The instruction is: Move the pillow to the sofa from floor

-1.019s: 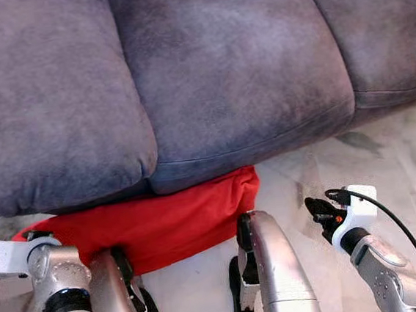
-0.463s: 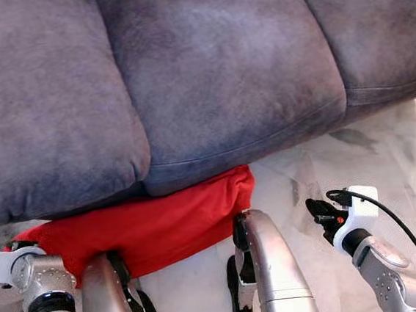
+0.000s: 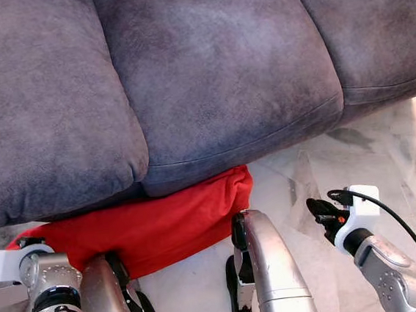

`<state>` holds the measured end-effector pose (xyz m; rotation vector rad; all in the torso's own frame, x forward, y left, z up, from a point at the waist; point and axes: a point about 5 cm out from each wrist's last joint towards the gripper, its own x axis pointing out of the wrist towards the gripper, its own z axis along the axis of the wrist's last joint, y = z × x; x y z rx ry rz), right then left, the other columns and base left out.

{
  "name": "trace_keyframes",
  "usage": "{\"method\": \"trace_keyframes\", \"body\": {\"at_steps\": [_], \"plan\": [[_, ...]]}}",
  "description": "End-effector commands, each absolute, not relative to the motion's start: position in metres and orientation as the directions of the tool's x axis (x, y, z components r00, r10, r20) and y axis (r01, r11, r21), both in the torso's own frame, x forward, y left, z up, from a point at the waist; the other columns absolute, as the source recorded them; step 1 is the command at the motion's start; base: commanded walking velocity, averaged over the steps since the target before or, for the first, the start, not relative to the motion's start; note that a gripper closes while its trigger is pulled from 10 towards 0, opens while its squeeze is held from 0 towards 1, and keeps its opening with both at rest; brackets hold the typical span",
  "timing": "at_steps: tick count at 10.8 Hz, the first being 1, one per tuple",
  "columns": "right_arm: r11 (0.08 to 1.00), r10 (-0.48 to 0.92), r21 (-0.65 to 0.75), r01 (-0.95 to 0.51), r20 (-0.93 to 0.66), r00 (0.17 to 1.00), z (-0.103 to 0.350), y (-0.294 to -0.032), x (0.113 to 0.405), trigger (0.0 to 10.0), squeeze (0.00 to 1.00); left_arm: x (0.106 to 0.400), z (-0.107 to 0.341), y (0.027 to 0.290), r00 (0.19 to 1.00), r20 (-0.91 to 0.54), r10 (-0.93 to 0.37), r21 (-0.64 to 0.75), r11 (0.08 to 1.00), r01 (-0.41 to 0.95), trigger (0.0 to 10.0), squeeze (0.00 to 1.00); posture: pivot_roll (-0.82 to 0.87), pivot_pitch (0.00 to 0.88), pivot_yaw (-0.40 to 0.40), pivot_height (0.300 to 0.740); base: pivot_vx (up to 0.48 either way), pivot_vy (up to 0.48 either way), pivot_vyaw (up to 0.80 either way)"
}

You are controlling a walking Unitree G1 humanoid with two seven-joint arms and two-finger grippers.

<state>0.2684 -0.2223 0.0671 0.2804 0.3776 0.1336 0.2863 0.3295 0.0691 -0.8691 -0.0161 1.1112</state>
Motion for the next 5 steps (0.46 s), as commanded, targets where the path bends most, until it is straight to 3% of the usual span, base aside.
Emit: {"method": "trace_keyframes", "body": {"at_steps": [1, 5], "plan": [[0.955, 0.157, 0.293, -0.043, -0.380, 0.912, 0.0603, -0.2311, 0.2578, 10.0, 0.00, 0.2729, 0.0529, 0.3305, 0.423, -0.452, 0.785, -0.578, 0.103, -0.809, 0.0, 0.00, -0.04, 0.522, -0.235, 0.524, 0.000, 0.000, 0.00], [0.954, 0.161, 0.298, -0.043, -0.385, 0.909, 0.0586, -0.2280, 0.2576, 10.0, 0.00, 0.2701, 0.0536, 0.3360, 0.406, -0.446, 0.798, -0.582, 0.087, -0.809, 0.0, 0.00, -0.04, 0.526, -0.235, 0.524, 0.000, 0.000, 0.00]]}}
